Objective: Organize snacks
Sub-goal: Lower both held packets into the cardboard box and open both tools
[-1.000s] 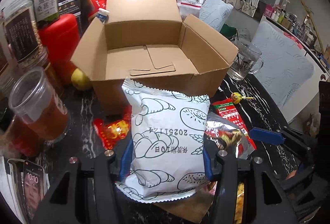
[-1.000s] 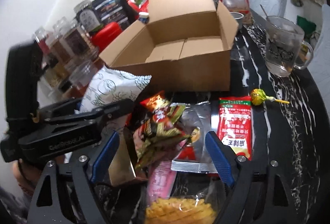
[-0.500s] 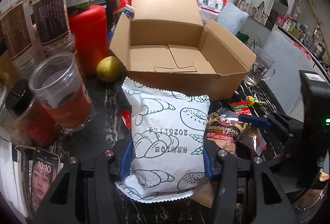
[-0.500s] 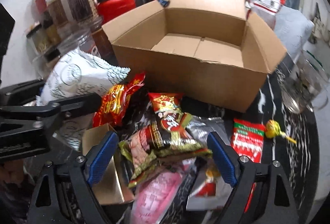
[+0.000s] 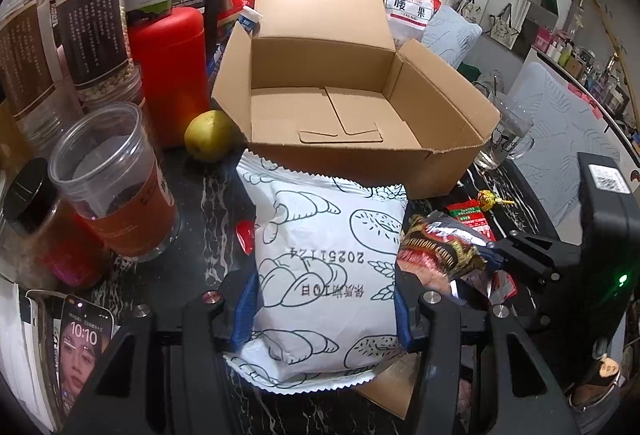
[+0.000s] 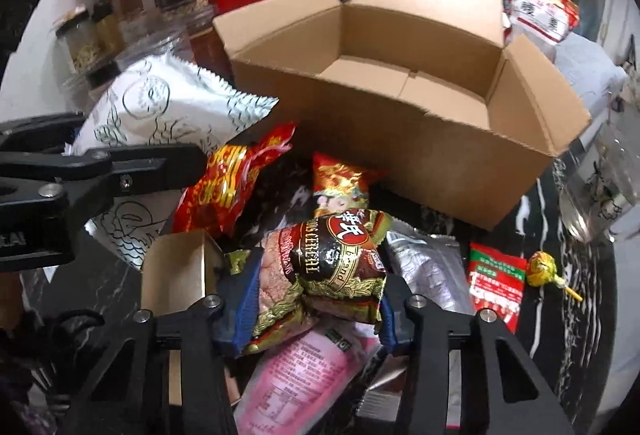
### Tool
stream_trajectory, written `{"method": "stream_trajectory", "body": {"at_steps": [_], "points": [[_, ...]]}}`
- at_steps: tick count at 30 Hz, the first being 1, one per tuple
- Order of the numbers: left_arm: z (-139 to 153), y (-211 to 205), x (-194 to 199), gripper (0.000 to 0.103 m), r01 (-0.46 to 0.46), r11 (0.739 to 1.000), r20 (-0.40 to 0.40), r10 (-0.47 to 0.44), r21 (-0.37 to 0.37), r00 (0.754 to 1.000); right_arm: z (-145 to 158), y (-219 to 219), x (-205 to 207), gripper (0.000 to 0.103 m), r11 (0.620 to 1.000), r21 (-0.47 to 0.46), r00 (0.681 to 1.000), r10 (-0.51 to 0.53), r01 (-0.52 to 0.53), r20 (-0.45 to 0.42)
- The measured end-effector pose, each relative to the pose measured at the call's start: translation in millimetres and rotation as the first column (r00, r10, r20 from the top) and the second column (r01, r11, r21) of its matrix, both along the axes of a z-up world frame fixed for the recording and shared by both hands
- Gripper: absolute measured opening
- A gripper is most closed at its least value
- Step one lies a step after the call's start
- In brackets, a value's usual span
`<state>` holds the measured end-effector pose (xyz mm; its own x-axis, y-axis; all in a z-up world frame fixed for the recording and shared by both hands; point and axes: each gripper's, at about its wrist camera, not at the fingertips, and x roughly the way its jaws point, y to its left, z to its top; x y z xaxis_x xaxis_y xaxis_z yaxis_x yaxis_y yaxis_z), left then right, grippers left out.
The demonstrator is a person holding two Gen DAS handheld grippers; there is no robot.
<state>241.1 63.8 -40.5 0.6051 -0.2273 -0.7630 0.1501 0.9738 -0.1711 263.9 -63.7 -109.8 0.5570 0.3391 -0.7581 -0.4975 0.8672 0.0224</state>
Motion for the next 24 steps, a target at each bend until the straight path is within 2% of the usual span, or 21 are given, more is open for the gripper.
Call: {"method": "stream_trajectory", "body": {"at_steps": [12,17,24], "points": [[42.4,-9.3,15.1,0.053,0.045,0.999,0.096,-0.042,-0.023,0.994,67.4,-25.5,-6.2,0.045,0.993,0.111,0.993,-0.039,0.026,0.115],[59.8,-18.5,35.4,0.053,0.064,0.998,0.137,-0.06,-0.025,0.989,92.8,-32.8,14.8,0.045,0.99,0.128,0.983,-0.076,0.055,0.167],[69.3,-26.4,78.6,0.053,0.079,0.997,0.157,-0.076,-0.016,0.985,105.4,-37.5,58.8,0.045,0.988,0.135,0.976,-0.097,0.071,0.195]]}}
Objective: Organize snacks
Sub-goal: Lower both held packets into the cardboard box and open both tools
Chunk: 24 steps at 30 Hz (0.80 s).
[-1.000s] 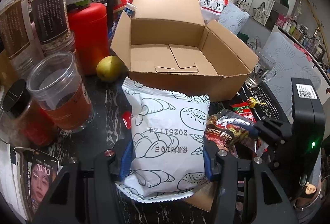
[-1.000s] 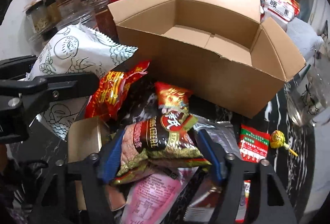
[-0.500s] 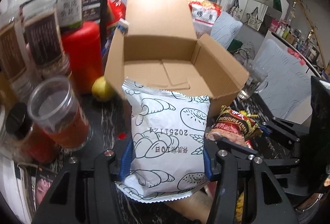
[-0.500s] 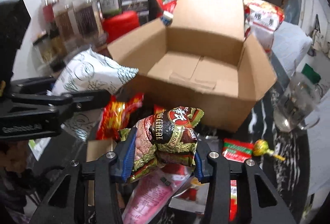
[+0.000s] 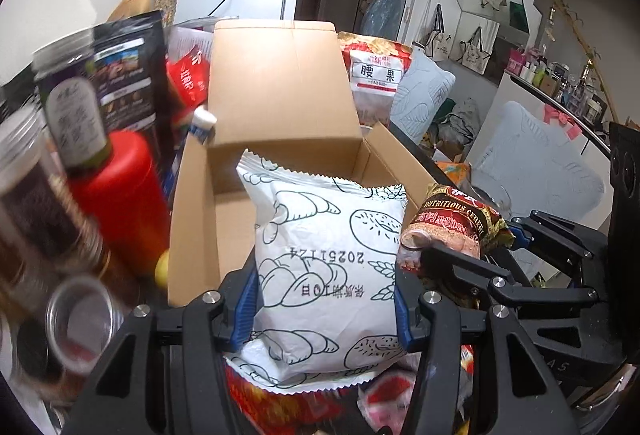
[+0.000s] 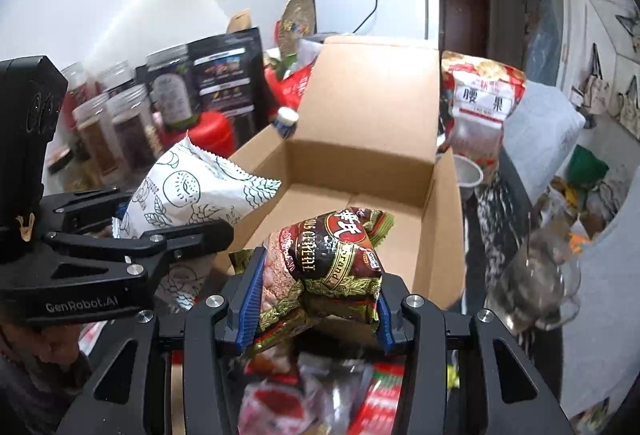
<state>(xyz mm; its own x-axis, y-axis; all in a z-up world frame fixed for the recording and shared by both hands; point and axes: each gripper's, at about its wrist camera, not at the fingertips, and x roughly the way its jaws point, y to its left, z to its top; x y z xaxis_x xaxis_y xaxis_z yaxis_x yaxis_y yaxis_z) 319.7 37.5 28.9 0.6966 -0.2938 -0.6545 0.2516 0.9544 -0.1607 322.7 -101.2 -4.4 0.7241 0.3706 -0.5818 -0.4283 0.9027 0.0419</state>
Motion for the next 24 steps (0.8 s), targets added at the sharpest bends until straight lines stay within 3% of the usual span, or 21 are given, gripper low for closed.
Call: {"method": "stream_trajectory", "body": {"at_steps": [12,19,24], "points": [[-10.5,-4.3,84.0,0.053,-0.031,0.999,-0.016,0.032,0.04,0.999,-3.4,2.2,90.8,0.046,0.999,-0.032,0.999,-0.036,0.035,-0.026],[-26.6,-5.2,118.3,0.053,-0.077,0.996,-0.06,0.08,0.048,0.995,-12.7,4.5,122.4,0.046,0.998,-0.05,0.996,-0.052,0.048,-0.071],[-42.5,-13.6,138.3,0.053,-0.118,0.986,-0.101,0.131,0.121,0.986,-23.1,7.0,137.7,0.049,0.994,-0.085,0.992,-0.081,0.072,-0.101]]}}
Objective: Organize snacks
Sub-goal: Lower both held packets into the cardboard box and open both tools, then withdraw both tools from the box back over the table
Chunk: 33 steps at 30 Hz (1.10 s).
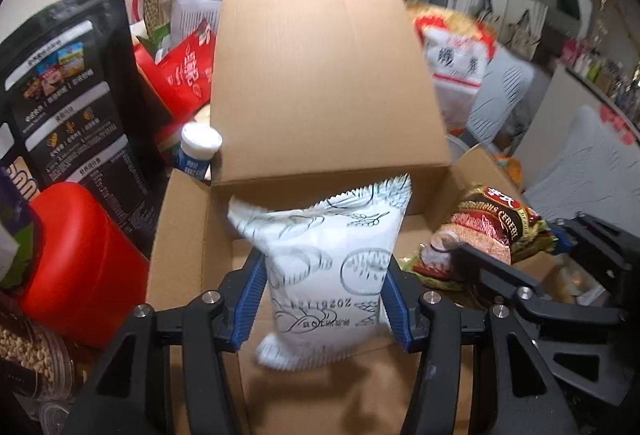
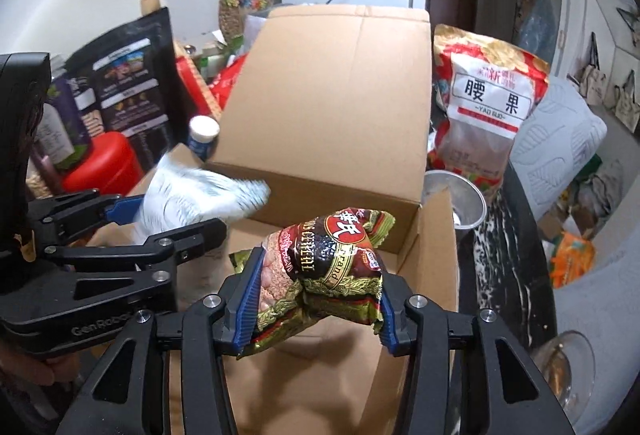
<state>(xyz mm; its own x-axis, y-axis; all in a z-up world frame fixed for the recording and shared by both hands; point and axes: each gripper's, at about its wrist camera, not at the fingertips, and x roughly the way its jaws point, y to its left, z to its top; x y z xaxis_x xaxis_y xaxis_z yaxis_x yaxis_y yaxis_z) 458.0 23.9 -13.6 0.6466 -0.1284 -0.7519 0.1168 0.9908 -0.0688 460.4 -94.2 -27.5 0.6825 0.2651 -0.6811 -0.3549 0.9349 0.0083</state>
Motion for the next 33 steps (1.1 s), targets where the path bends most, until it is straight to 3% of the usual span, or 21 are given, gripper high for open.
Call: {"method": "stream_trajectory", "body": {"at_steps": [4,6,8,20,33], "points": [[-10.7,-3.2,9.0,0.053,-0.022,0.999,-0.044,0.023,0.026,0.999,-8.4,-1.7,4.7,0.052,0.999,-0.037,1.0,-0.017,0.016,-0.022],[-10.7,-5.3,8.9,0.053,-0.032,0.998,-0.041,0.034,0.051,0.999,-8.9,-5.1,3.8,0.064,0.998,-0.053,0.999,-0.039,0.038,-0.019],[-8.1,-8.0,7.9,0.054,-0.033,0.997,-0.034,0.036,0.063,0.999,-7.7,-8.2,1.9,0.068,0.997,-0.056,0.999,-0.05,0.049,-0.016],[20.6,-18.4,-21.4,0.054,-0.031,0.996,0.011,0.03,0.086,0.999,18.6,-15.6,-30.7,0.068,0.997,-0.061,0.998,-0.054,0.055,0.02],[73.9,-15.5,-81.3,0.054,-0.033,0.996,0.108,0.024,0.078,0.994,65.7,-21.3,-91.5,0.069,0.997,-0.046,0.991,-0.06,0.065,0.118]]}}
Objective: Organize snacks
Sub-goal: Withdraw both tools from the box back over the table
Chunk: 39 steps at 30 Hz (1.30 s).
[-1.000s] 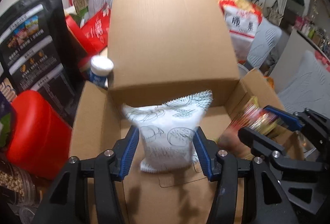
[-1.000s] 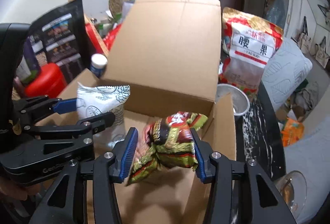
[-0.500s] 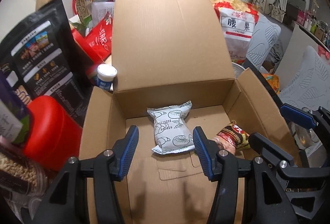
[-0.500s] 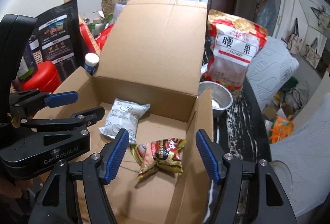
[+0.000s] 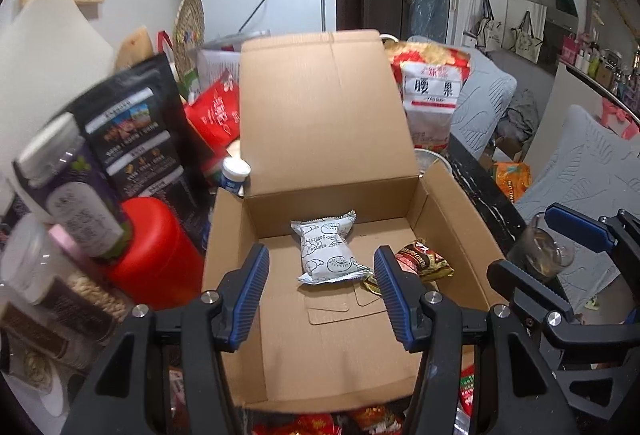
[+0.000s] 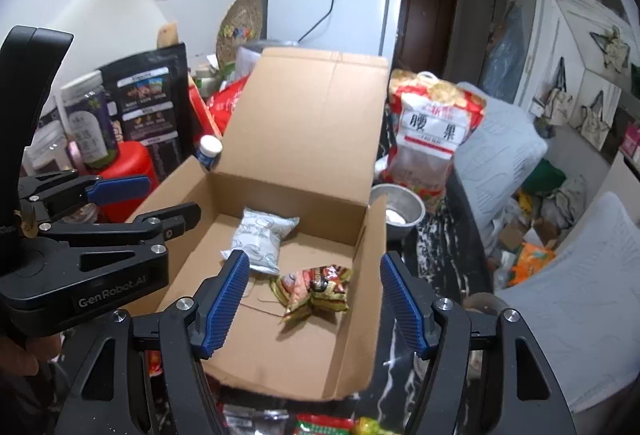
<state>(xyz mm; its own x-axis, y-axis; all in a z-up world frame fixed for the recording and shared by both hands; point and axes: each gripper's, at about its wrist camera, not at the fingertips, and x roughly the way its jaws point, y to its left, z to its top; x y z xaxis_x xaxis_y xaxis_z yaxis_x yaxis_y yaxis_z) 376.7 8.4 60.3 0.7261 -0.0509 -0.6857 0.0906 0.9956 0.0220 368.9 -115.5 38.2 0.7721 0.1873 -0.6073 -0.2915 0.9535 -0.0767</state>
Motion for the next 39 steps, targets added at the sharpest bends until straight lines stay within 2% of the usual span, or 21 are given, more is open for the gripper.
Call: {"method": "stream_trajectory", "body": {"at_steps": [8,18,29,39], "points": [[28.2,3.3,-44.9,0.054,0.01,1.0,0.064,-0.01,0.003,0.998,23.1,-1.3,-40.5,0.069,1.0,0.018,0.998,0.001,-0.002,0.055],[42.8,5.1,-102.4,0.054,0.036,0.999,0.107,-0.035,-0.009,0.994,37.5,-1.8,-97.8,0.069,1.0,0.031,0.995,-0.006,0.003,0.1],[32.7,3.1,-163.1,0.054,0.071,0.997,0.101,-0.069,-0.022,0.993,26.3,-9.1,-156.7,0.069,0.997,0.073,0.995,-0.02,0.013,0.094],[9.0,1.7,-203.0,0.054,0.101,0.994,0.052,-0.099,-0.033,0.994,-2.8,-16.2,-198.7,0.069,0.993,0.112,0.998,-0.052,0.047,0.038]]}}
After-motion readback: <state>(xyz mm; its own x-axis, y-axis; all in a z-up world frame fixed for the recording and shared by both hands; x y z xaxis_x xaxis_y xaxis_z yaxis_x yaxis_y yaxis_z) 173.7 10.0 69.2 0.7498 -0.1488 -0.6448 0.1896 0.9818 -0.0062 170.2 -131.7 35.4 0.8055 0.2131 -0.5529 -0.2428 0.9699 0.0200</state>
